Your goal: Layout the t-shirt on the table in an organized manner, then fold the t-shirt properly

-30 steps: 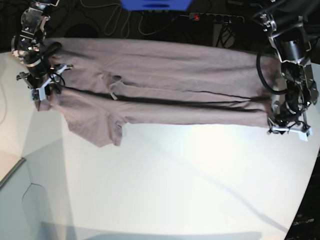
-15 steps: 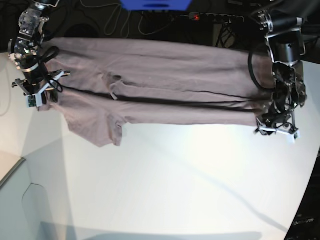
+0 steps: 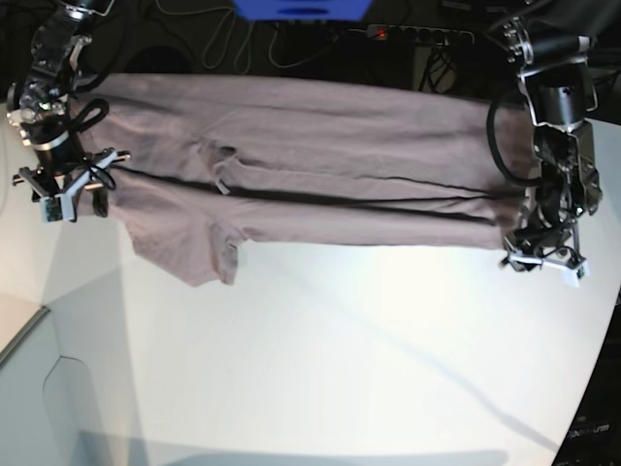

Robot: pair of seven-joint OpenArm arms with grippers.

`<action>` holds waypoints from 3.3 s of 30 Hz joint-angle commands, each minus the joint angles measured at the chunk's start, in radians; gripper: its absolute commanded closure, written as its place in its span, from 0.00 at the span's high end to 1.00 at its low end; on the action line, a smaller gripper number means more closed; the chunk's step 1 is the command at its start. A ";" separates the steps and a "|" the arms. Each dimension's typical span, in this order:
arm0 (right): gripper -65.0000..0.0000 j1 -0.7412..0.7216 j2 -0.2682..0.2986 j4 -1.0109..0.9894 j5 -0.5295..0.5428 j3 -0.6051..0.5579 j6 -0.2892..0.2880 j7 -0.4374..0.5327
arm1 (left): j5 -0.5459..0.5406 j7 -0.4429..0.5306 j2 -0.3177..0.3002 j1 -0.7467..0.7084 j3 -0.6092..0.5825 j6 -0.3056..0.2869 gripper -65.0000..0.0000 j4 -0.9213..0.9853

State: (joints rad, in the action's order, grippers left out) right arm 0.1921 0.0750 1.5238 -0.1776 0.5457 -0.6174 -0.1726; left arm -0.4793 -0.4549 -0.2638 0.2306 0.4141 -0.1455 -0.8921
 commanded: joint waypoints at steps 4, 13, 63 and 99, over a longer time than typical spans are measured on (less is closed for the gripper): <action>0.48 -0.009 0.012 0.017 0.013 0.003 0.003 0.021 | -0.003 0.015 -0.015 0.023 0.004 -0.004 0.34 -0.014; 0.48 -0.021 0.013 0.017 0.013 0.003 0.003 0.021 | -0.002 0.020 -0.016 0.023 0.004 -0.003 0.34 -0.012; 0.59 -0.276 0.065 -0.220 0.011 -0.149 0.003 -0.103 | 0.069 0.018 -0.024 0.031 -0.047 0.065 0.00 0.078; 0.59 -0.478 0.139 -0.619 0.010 -0.252 0.003 -0.126 | 0.073 0.025 -0.022 0.029 -0.047 0.065 0.00 0.078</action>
State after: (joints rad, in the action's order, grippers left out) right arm -0.2646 0.1989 0.8898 -0.1745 0.2924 -0.6163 -0.3035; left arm -0.4084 -0.4213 -0.2768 0.2466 0.3645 -0.0822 -0.8059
